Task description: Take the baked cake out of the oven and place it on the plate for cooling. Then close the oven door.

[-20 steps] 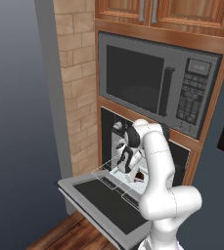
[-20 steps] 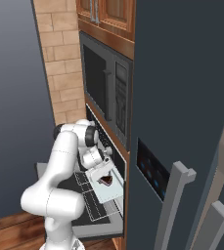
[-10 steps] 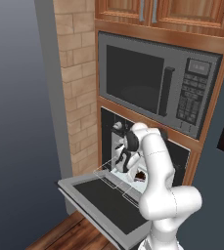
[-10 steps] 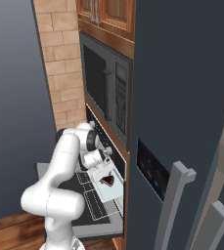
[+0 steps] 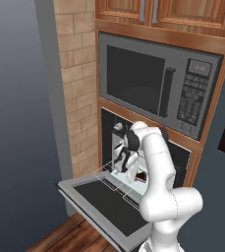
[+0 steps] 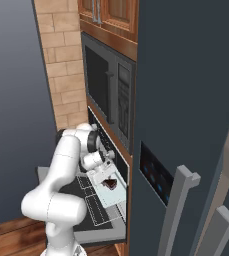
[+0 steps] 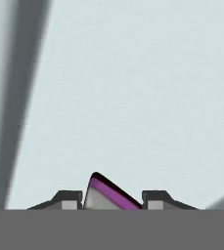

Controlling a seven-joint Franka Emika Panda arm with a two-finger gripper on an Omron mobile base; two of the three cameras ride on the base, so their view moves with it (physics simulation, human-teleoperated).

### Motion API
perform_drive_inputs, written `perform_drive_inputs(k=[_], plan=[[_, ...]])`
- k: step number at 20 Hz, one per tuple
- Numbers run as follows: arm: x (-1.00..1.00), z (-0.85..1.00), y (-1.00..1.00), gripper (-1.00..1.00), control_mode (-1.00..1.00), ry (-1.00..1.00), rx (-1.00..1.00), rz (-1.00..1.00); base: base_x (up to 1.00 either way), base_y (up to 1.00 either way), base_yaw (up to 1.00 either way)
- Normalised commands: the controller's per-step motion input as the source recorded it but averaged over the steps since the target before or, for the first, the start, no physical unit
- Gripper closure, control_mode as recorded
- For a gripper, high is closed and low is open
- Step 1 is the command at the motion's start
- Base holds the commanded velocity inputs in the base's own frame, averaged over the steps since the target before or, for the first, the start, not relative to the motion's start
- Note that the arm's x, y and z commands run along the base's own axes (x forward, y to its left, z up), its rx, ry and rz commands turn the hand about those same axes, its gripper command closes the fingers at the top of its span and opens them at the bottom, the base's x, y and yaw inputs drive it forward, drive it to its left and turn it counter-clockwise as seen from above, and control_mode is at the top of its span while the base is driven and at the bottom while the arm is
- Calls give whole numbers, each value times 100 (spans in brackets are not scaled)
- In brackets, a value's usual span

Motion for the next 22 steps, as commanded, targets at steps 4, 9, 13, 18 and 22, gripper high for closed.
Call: perform_drive_inputs(k=[4, 9, 13, 18, 22], plan=[[-61, 76, 46, 100, -100, -1, 5, 7, 0, 0, 0], [-78, 98, 59, 100, -100, -3, 1, 11, 0, 0, 0], [-83, 100, 50, 100, -100, -2, 0, 11, 0, 0, 0], [-60, 100, 34, 100, -100, 0, 0, 10, 0, 0, 0], [-28, 100, 27, 100, -100, 0, 0, 11, 0, 0, 0]])
